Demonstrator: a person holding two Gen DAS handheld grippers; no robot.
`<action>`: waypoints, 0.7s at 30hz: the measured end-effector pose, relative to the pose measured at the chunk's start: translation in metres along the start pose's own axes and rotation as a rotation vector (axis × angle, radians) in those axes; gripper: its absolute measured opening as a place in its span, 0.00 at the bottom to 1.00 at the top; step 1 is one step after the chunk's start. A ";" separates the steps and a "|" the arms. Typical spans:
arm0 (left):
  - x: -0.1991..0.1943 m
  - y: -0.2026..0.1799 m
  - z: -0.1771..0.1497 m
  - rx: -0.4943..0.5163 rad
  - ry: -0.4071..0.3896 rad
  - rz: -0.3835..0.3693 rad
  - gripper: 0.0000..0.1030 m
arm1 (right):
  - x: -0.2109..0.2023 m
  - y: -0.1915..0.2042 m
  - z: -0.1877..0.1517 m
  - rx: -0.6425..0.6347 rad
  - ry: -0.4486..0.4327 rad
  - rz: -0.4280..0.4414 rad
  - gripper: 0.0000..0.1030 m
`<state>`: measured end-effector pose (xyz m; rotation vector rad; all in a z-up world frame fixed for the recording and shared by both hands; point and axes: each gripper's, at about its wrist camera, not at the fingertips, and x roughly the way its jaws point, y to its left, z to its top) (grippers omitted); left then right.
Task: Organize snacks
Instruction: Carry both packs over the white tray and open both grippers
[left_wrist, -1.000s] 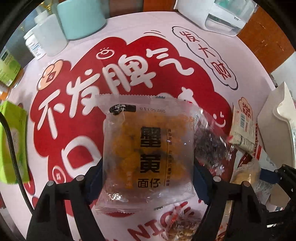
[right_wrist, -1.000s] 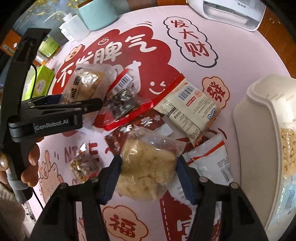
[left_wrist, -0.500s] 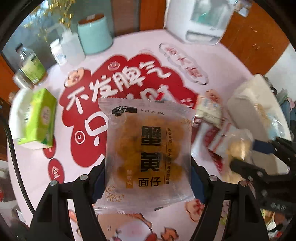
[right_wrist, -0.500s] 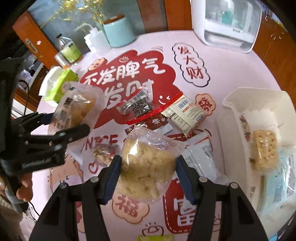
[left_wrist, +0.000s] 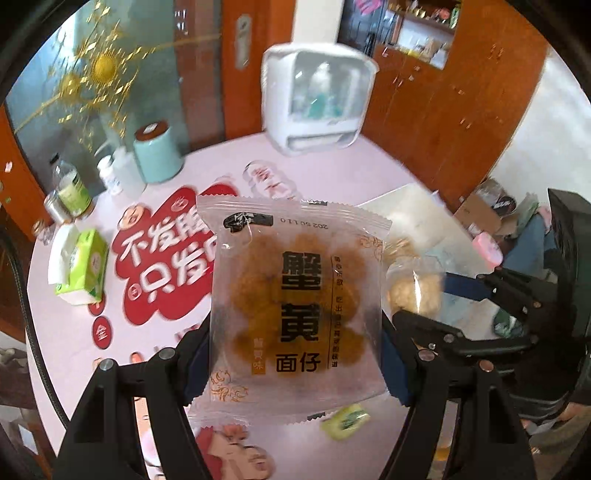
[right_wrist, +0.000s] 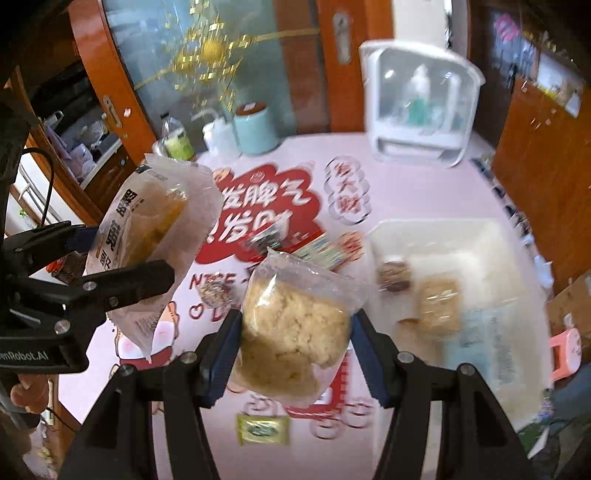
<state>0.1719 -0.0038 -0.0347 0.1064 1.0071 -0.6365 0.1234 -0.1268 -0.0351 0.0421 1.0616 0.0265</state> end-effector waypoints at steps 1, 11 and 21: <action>-0.005 -0.013 0.004 -0.001 -0.015 -0.005 0.72 | -0.010 -0.007 -0.001 -0.002 -0.018 -0.007 0.58; -0.021 -0.127 0.036 -0.002 -0.126 -0.044 0.73 | -0.088 -0.104 -0.007 0.039 -0.150 -0.117 0.58; 0.013 -0.190 0.051 -0.050 -0.123 -0.040 0.73 | -0.110 -0.184 0.012 0.063 -0.214 -0.180 0.58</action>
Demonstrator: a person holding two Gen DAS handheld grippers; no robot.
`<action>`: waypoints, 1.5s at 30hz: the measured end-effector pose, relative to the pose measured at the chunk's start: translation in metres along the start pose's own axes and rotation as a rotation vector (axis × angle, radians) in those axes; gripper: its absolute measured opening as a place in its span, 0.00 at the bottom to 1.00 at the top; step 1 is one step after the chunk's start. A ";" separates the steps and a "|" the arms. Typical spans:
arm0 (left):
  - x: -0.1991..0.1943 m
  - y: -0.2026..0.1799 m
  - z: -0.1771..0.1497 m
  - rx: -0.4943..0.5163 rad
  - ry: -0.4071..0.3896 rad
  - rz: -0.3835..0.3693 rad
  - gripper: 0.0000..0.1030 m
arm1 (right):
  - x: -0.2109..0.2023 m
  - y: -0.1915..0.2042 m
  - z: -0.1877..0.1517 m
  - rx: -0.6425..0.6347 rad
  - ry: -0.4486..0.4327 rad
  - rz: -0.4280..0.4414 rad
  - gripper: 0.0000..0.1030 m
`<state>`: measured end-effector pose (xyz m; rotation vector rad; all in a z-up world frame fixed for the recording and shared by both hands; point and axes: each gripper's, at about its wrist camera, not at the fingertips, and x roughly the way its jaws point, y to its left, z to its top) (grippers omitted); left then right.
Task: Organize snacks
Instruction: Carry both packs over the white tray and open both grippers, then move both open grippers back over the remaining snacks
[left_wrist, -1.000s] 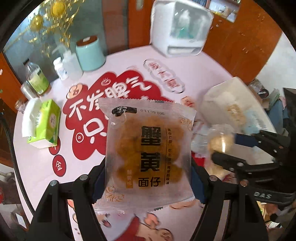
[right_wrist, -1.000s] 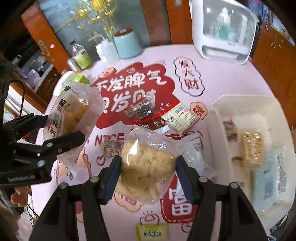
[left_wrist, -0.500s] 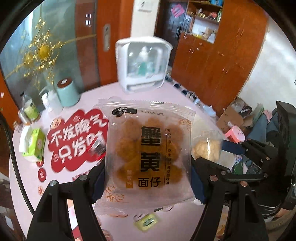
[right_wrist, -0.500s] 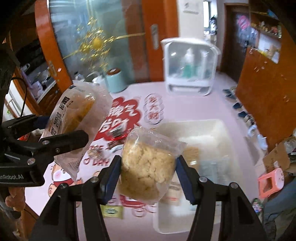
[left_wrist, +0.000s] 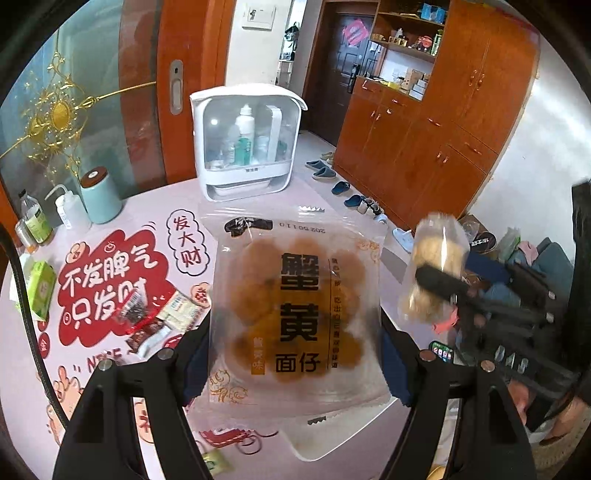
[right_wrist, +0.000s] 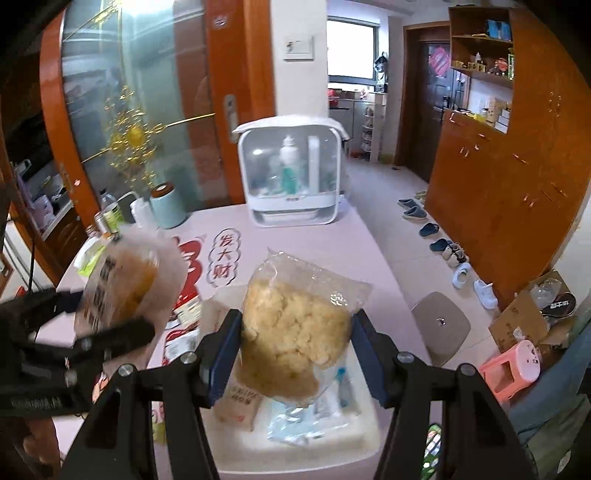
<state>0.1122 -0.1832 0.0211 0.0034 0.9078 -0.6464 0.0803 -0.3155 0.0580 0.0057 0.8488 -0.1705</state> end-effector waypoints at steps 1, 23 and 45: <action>0.003 -0.005 0.000 -0.002 0.002 0.006 0.74 | 0.002 -0.004 0.003 0.001 -0.002 0.001 0.58; 0.066 -0.009 -0.002 -0.084 0.099 0.107 0.81 | 0.096 -0.023 0.030 -0.023 0.111 -0.002 0.59; 0.038 0.001 -0.001 -0.126 0.023 0.201 1.00 | 0.086 -0.022 0.015 0.025 0.109 0.016 0.79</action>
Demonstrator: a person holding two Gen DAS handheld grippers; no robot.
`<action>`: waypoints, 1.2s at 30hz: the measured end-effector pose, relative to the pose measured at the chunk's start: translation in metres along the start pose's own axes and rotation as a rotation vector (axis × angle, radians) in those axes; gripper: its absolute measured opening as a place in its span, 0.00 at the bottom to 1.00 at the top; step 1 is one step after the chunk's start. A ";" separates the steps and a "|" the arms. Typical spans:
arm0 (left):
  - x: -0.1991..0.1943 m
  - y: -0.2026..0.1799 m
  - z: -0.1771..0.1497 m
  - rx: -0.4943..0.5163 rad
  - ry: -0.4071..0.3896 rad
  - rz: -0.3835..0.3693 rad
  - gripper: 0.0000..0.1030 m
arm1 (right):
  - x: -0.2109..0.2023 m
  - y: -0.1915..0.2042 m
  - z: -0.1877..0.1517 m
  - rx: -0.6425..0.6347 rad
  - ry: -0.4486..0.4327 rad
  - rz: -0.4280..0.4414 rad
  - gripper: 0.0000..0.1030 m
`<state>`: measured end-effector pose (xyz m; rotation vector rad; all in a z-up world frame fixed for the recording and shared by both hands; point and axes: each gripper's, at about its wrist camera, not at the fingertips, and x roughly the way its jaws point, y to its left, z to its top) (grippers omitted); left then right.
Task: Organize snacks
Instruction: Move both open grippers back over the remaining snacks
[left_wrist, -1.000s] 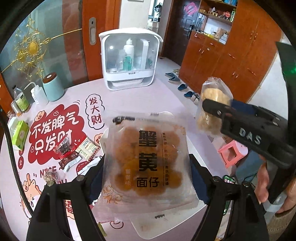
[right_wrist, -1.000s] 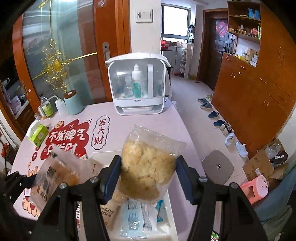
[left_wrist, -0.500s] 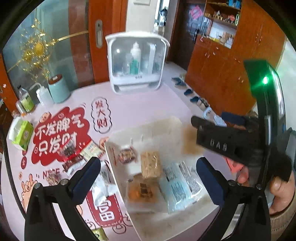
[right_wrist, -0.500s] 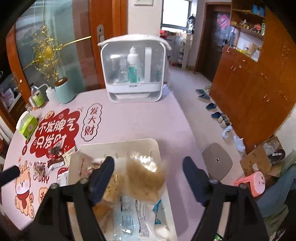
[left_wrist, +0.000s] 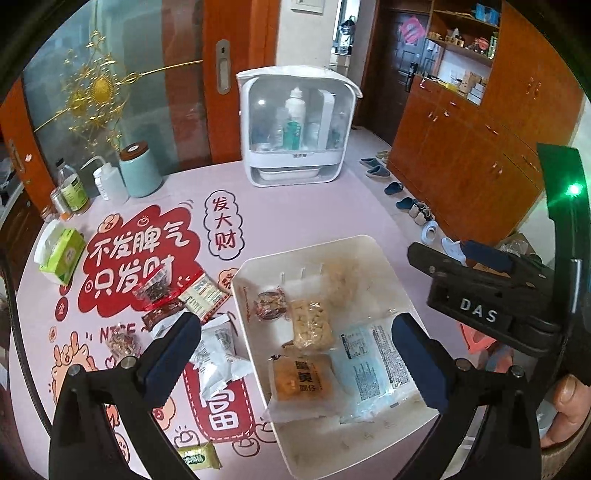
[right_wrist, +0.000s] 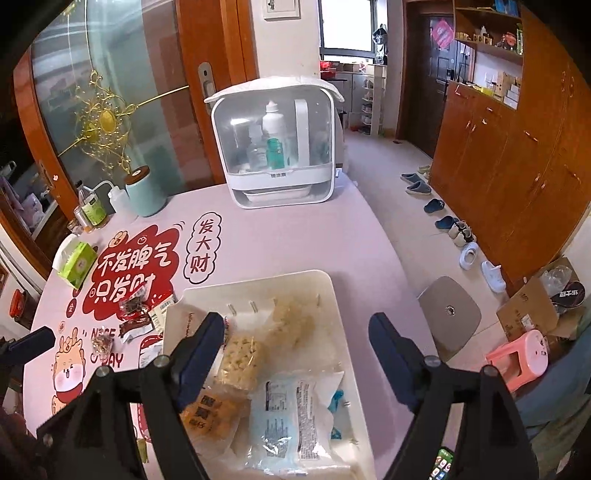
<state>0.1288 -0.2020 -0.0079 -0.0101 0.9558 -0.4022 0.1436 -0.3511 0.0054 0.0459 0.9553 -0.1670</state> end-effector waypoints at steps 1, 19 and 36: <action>-0.001 0.002 -0.001 -0.003 0.002 0.002 1.00 | -0.001 0.001 -0.001 0.001 -0.001 0.004 0.79; -0.097 0.135 -0.011 -0.028 -0.083 0.218 1.00 | -0.070 0.078 -0.013 -0.156 -0.163 0.097 0.83; -0.099 0.256 -0.030 0.160 -0.023 0.209 1.00 | -0.076 0.200 -0.054 -0.198 -0.128 0.120 0.83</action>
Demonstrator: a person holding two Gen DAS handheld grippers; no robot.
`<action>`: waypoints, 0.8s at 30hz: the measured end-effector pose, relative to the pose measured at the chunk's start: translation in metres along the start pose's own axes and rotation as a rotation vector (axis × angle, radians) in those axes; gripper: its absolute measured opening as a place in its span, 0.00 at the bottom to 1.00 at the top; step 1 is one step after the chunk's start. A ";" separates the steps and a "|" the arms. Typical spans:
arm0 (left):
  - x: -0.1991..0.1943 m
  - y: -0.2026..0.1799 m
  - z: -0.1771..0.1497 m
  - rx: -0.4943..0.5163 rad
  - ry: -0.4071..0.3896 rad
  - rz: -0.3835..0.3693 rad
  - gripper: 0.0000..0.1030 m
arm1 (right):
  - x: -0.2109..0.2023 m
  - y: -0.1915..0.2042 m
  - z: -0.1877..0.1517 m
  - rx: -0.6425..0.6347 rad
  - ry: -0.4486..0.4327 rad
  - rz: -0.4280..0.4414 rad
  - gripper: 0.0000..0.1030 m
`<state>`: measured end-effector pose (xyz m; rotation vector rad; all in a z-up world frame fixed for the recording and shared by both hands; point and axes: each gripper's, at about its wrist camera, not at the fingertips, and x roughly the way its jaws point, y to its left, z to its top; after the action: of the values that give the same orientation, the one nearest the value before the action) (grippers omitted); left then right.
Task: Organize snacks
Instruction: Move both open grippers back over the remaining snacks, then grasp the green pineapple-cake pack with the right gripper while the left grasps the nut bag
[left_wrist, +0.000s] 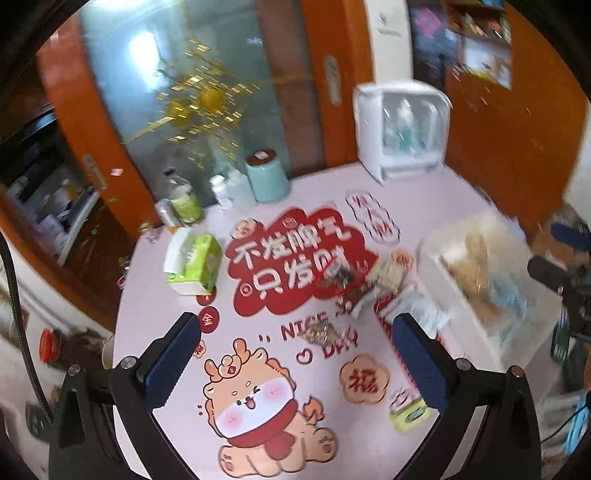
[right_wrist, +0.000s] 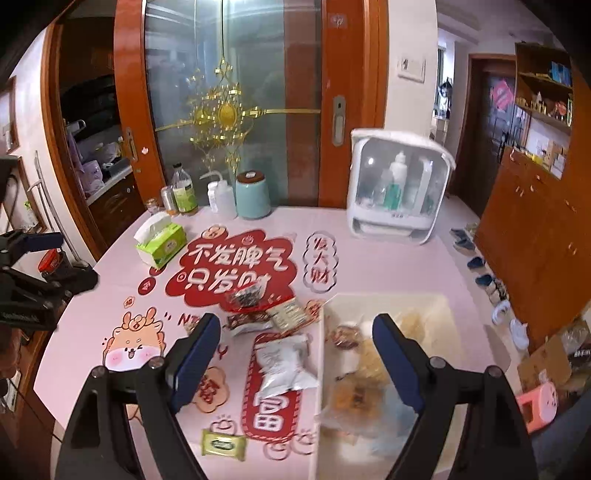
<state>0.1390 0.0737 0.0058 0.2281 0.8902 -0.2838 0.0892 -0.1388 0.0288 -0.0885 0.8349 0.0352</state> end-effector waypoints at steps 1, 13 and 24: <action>0.009 0.000 -0.002 0.024 0.012 -0.016 1.00 | 0.005 0.006 -0.005 0.007 0.015 -0.002 0.83; 0.171 0.001 -0.049 0.412 0.232 -0.223 1.00 | 0.102 0.063 -0.125 0.116 0.324 0.013 0.83; 0.265 -0.038 -0.060 0.657 0.318 -0.295 0.98 | 0.157 0.099 -0.184 0.021 0.492 0.004 0.82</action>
<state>0.2405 0.0175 -0.2433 0.7690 1.1253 -0.8326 0.0521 -0.0576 -0.2173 -0.0763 1.3270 0.0081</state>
